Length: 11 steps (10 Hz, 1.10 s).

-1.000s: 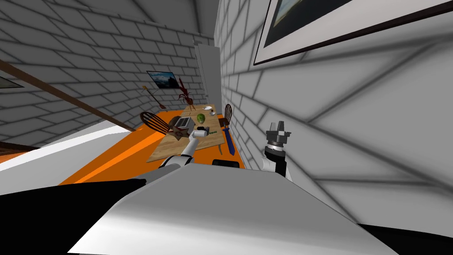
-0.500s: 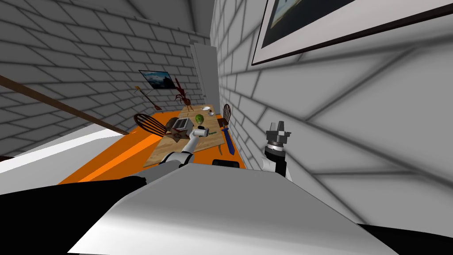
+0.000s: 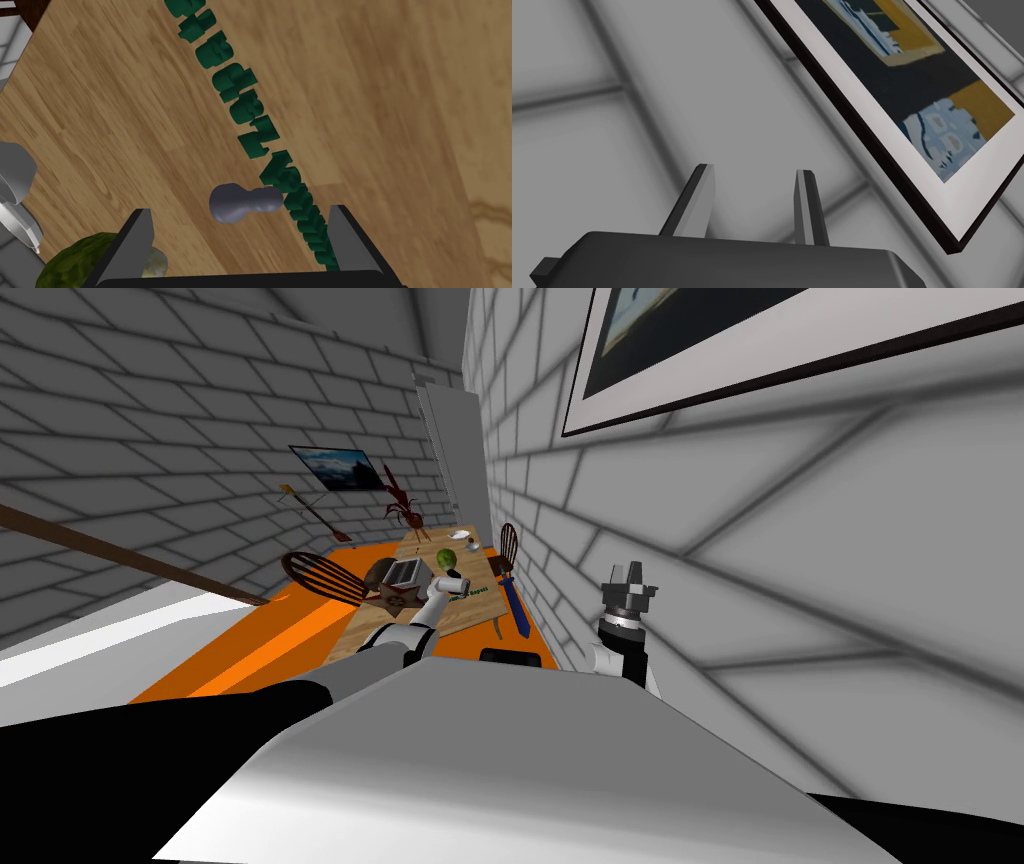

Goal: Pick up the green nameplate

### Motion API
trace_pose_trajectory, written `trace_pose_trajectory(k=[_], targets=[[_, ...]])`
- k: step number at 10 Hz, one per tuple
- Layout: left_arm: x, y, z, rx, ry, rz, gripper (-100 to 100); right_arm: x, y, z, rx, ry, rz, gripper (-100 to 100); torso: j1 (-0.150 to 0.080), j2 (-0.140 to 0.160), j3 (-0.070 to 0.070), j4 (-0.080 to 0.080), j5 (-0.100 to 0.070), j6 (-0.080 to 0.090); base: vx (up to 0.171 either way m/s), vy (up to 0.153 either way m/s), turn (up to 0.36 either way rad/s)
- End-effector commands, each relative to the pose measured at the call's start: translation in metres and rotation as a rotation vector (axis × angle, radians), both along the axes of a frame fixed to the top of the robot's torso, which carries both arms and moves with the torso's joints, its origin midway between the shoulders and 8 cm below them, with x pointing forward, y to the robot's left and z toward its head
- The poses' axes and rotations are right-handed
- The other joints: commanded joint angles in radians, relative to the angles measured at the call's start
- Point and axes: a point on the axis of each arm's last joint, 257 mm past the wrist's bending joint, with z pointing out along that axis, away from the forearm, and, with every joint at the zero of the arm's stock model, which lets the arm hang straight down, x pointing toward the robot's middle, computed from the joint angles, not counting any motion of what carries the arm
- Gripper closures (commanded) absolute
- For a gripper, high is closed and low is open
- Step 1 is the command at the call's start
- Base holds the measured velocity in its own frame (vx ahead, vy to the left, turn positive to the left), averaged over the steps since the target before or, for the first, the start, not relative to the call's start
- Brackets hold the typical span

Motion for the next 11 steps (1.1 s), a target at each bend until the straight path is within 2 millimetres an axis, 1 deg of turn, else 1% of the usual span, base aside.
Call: trace_pose_trajectory(k=[1,2,3,5,6,7,11], targets=[[0.0,0.0,0.0,0.0,0.0,0.0,-100,0.0,0.0,0.0,0.0,0.0,0.0,0,0.0,0.0,0.0,0.0,0.0,0.0,0.016,0.031,-0.019],[0.0,0.001,0.0,0.001,0.003,-0.001,0,0.0,0.0,0.0,0.0,0.0,0.0,0,-0.002,0.0,0.0,0.0,0.0,0.0,0.002,0.006,0.003],[-0.004,0.0,-0.009,0.002,0.001,0.001,-100,0.0,0.0,0.0,0.0,0.0,0.0,0,-0.004,0.001,0.001,0.0,-0.001,0.0,0.033,0.009,-0.021],[-0.008,0.0,-0.018,0.002,-0.001,0.003,-100,0.0,0.0,0.0,0.0,0.0,0.0,0,-0.004,-0.002,-0.001,0.0,-0.001,0.0,0.064,0.015,-0.014],[-0.007,0.001,-0.015,0.002,0.002,0.003,-100,0.0,0.0,0.0,0.0,0.0,0.0,0,-0.003,-0.003,-0.002,-0.001,-0.001,0.0,0.03,0.009,-0.002],[-0.006,0.001,-0.015,0.002,0.0,0.002,100,0.0,0.0,0.0,0.0,0.0,0.0,0,-0.004,-0.001,-0.001,0.0,-0.001,0.0,0.0,0.0,0.0],[-0.005,0.001,-0.014,0.003,-0.004,0.001,100,0.0,0.0,0.0,0.0,0.0,0.0,0,-0.004,0.001,0.0,-0.001,-0.001,0.0,0.0,0.0,0.0]])
